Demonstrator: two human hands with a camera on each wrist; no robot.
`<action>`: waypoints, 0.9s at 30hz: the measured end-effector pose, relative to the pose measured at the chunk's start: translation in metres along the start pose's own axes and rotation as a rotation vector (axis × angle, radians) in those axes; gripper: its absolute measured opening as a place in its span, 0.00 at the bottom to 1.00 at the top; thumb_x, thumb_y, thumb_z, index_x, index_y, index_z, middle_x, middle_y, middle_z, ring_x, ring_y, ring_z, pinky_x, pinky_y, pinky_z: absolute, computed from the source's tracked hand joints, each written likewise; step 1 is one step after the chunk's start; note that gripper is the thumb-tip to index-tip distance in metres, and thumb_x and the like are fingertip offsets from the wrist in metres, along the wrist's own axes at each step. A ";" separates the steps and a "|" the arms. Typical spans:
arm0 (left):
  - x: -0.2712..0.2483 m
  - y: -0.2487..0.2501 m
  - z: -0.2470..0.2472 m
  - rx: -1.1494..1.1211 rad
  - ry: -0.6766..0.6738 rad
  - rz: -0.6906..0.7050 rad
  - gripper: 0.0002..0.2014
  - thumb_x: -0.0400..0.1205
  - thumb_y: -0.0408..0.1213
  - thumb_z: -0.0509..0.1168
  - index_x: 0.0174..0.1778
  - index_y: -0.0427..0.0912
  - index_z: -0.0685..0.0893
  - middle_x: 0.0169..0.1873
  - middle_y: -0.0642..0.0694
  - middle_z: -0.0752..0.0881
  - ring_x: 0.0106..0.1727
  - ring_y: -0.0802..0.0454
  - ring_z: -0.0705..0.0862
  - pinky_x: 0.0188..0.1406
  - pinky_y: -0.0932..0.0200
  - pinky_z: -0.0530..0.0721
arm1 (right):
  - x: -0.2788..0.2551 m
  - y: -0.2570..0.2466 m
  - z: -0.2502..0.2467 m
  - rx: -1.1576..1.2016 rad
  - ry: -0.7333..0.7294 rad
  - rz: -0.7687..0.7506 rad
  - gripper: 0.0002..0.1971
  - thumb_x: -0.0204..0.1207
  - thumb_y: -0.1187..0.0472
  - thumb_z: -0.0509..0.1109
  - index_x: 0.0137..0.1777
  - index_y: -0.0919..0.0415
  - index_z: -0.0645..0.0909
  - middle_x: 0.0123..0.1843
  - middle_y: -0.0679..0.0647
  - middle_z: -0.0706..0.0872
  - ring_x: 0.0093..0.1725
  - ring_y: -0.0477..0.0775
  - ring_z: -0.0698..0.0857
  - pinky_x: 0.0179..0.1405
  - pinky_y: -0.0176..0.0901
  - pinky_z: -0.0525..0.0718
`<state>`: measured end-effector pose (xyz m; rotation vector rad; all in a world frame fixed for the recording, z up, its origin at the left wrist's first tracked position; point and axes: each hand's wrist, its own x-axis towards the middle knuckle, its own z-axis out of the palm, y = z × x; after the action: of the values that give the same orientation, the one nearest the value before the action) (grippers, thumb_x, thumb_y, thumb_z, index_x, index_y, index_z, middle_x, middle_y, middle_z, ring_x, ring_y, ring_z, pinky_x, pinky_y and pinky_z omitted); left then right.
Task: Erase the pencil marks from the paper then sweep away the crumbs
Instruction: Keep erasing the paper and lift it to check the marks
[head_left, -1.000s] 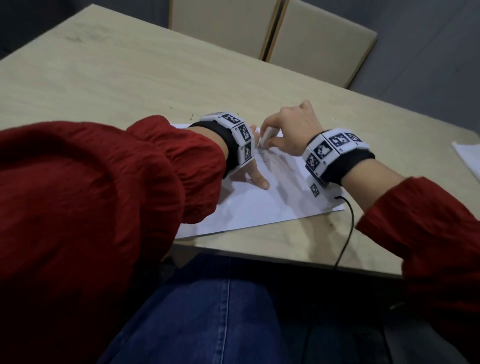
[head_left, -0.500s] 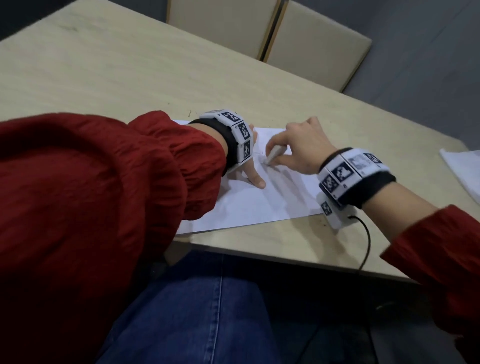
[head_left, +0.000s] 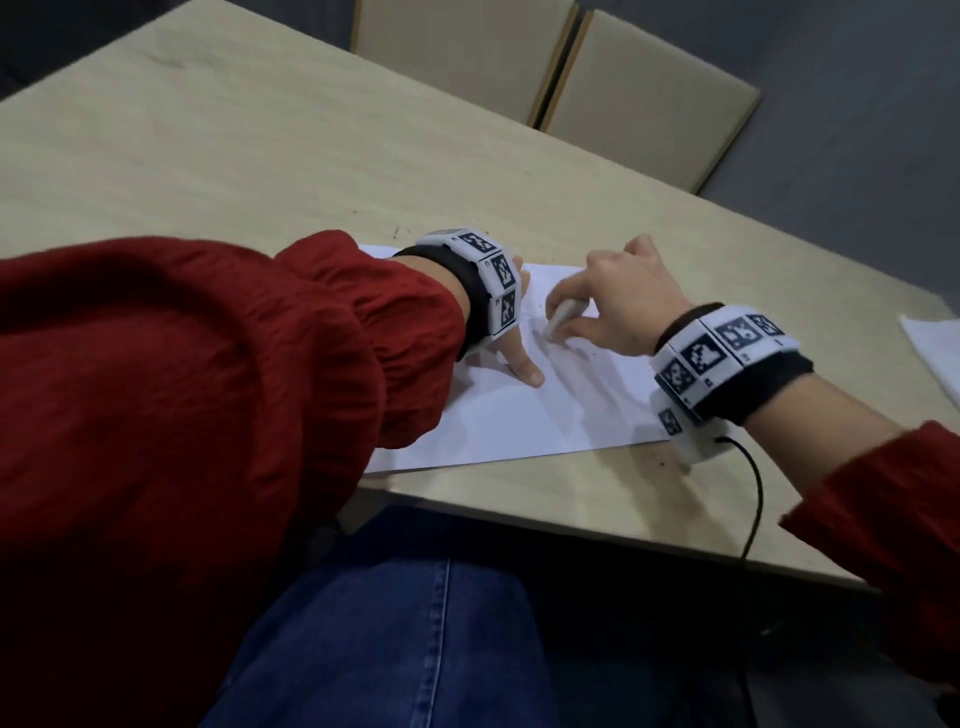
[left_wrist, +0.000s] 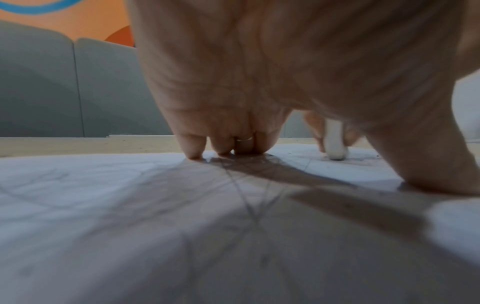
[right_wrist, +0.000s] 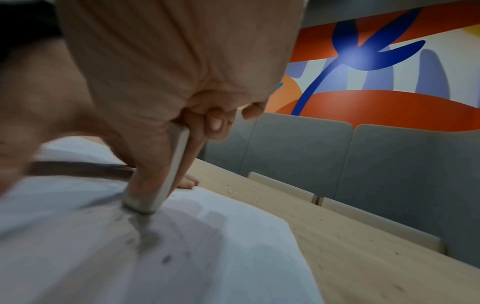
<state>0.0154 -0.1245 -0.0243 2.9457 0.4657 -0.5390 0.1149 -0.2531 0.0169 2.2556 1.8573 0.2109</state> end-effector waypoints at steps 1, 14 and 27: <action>0.001 0.000 0.001 0.006 0.014 0.008 0.77 0.40 0.86 0.60 0.84 0.42 0.56 0.84 0.40 0.56 0.82 0.37 0.61 0.75 0.35 0.69 | 0.008 0.000 -0.002 -0.001 0.008 0.013 0.06 0.73 0.51 0.73 0.49 0.45 0.87 0.30 0.40 0.69 0.37 0.44 0.69 0.48 0.44 0.53; 0.004 0.001 -0.002 -0.005 0.014 0.004 0.80 0.36 0.87 0.60 0.83 0.42 0.58 0.84 0.40 0.57 0.81 0.37 0.63 0.74 0.36 0.69 | 0.012 0.003 -0.005 0.016 -0.004 0.050 0.05 0.73 0.52 0.73 0.47 0.44 0.87 0.28 0.40 0.71 0.39 0.48 0.73 0.49 0.46 0.57; 0.011 0.000 0.004 -0.001 0.050 0.019 0.76 0.34 0.88 0.58 0.76 0.42 0.66 0.74 0.40 0.68 0.70 0.37 0.72 0.68 0.39 0.75 | -0.006 0.000 -0.008 0.030 -0.030 0.056 0.05 0.72 0.53 0.72 0.46 0.43 0.87 0.27 0.40 0.69 0.39 0.49 0.74 0.48 0.45 0.56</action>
<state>0.0245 -0.1222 -0.0321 2.9656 0.4425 -0.4645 0.1115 -0.2587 0.0246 2.3192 1.7955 0.1582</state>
